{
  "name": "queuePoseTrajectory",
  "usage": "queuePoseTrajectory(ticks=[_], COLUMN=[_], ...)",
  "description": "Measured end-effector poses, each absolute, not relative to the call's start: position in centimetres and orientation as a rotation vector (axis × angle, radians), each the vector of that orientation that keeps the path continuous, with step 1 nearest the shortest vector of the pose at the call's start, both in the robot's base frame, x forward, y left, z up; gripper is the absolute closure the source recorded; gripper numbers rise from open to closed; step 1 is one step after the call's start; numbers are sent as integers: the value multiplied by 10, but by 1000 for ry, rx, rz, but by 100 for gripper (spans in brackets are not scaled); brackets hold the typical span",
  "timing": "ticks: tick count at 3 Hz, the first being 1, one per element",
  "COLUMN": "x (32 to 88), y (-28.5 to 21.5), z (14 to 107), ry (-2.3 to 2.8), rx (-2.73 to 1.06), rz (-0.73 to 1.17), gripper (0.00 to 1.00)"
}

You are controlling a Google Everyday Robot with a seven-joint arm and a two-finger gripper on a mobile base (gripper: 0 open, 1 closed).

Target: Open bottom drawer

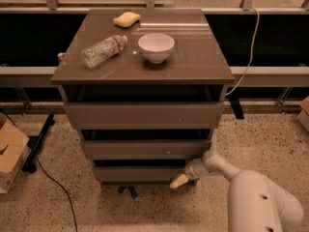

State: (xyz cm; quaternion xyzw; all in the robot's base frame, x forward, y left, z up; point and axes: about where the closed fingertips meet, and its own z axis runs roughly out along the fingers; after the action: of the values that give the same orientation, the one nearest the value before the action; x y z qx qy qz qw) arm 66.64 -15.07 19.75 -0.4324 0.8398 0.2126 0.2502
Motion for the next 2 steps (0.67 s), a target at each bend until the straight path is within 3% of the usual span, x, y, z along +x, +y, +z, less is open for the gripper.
queuePoseTrajectory(ticks=[2], x=[666], y=[-145], z=[185], ry=[2314], rx=[-1188], rz=[590], gripper=[50])
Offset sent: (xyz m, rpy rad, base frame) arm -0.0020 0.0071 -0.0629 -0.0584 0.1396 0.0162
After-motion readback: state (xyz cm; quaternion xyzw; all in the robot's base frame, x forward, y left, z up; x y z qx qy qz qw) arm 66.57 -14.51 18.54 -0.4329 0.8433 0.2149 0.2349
